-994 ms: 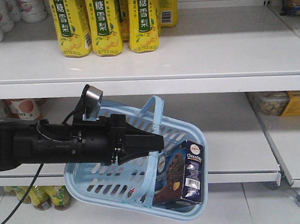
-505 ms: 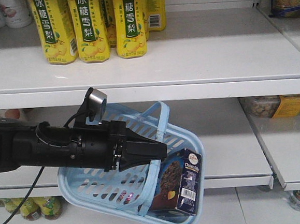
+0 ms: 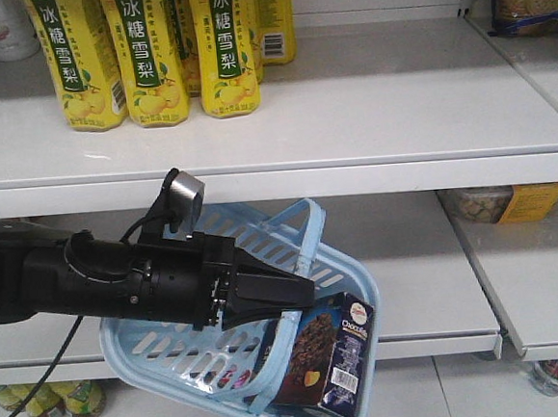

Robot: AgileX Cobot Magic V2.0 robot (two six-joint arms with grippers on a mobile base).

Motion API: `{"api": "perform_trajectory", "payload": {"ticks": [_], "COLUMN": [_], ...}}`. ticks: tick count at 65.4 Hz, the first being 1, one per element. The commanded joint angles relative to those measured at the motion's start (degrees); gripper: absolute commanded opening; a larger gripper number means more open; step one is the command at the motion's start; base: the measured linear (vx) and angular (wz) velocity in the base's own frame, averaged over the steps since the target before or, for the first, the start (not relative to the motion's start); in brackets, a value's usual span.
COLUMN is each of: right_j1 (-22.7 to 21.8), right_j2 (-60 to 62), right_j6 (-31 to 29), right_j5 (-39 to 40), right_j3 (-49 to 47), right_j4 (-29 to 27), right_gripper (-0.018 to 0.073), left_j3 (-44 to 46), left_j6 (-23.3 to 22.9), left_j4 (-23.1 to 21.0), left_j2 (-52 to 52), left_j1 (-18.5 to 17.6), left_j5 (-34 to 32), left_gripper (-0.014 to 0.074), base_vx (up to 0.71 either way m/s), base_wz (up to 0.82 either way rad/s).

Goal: Left arm holds basket, right arm returns cookies

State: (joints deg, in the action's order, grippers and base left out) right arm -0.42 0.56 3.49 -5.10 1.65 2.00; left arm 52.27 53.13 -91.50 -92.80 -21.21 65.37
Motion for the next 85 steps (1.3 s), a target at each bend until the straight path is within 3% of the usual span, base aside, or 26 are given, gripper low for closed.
{"api": "perform_trajectory", "payload": {"ticks": [1, 61, 85], "right_j1": [-0.28, -0.28, -0.28], "right_j2": [0.66, 0.66, -3.78], "right_j6": [-0.25, -0.25, 0.07], "right_j5": [4.01, 4.09, 6.39], "right_j3": [0.11, 0.11, -5.08], "right_j4": [0.60, 0.60, -3.61], "right_gripper": [-0.0004, -0.0004, -0.0004], "left_j3": [2.04, 2.04, 2.04], "left_j6": [1.47, 1.47, 1.47], "left_j4": [-10.42, -10.42, -10.42], "left_j2": [2.36, 2.36, 2.36], "left_j1": [0.44, 0.44, 0.44], "left_j5": [-1.05, -1.05, -1.05], "left_gripper": [-0.0006, -0.0006, -0.0006], "base_vx": [0.00, 0.00, 0.00], "base_wz": [0.00, 0.00, 0.00]}}
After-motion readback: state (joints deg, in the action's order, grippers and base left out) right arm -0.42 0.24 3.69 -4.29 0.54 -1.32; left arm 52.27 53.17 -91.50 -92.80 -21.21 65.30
